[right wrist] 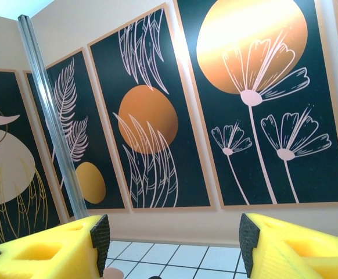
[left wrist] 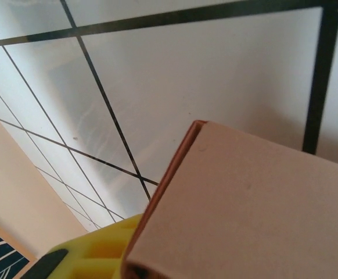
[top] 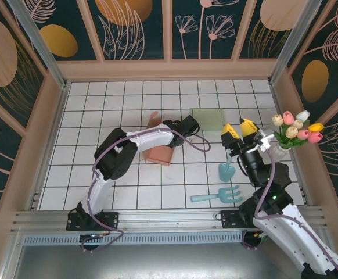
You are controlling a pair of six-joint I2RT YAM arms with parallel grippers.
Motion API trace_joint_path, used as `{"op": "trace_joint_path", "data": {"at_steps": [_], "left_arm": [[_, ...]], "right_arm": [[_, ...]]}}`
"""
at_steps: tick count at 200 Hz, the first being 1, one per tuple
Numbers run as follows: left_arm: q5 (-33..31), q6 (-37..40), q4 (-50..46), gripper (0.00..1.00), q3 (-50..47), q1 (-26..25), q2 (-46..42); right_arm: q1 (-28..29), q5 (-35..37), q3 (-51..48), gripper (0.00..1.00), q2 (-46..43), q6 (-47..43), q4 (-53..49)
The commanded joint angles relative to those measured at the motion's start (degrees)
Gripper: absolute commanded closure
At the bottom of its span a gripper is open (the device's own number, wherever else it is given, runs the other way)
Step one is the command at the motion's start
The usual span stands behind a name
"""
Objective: Fold the paper box
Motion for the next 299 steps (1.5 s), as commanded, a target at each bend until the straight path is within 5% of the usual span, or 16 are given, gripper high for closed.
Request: {"op": "trace_joint_path", "data": {"at_steps": [1,67,95,127,146,162,177,265,299], "left_arm": [[-1.84,0.01,2.37,0.7,1.06,0.16,-0.65],[-1.53,-5.23,4.23,0.6,3.63,-1.1,-7.83],[2.37,-21.57,1.59,0.58,10.31,-1.18,-11.99],[0.14,-46.58,-6.38,0.41,12.49,0.17,-15.8],[6.88,-60.9,-9.94,0.39,9.13,4.21,-18.46],[13.92,-66.36,-6.53,0.25,2.37,7.18,-23.02],[15.01,-68.39,-2.65,0.22,-3.04,7.82,-27.13],[16.78,-73.47,-0.59,0.4,-17.87,8.29,-34.25],[22.97,-72.62,2.72,0.79,-21.12,8.22,-36.48]], "right_arm": [[-0.28,0.92,-0.25,0.37,0.47,0.32,0.75],[-0.36,0.48,0.02,0.37,2.87,0.15,0.92],[-0.36,-0.54,0.31,0.36,4.89,-0.29,1.2],[-0.35,-1.87,0.89,0.36,7.7,-0.28,1.22],[-0.36,-2.9,1.15,0.36,8.68,-0.12,1.34],[-0.33,-3.58,1.46,0.36,9.29,-0.2,1.19],[-0.39,-4.11,1.67,0.36,9.75,-0.29,0.88],[-0.35,-7.41,2.8,0.36,11.6,-0.73,0.07],[-0.27,-10.0,3.69,0.36,13.46,-1.88,-0.74]]}}
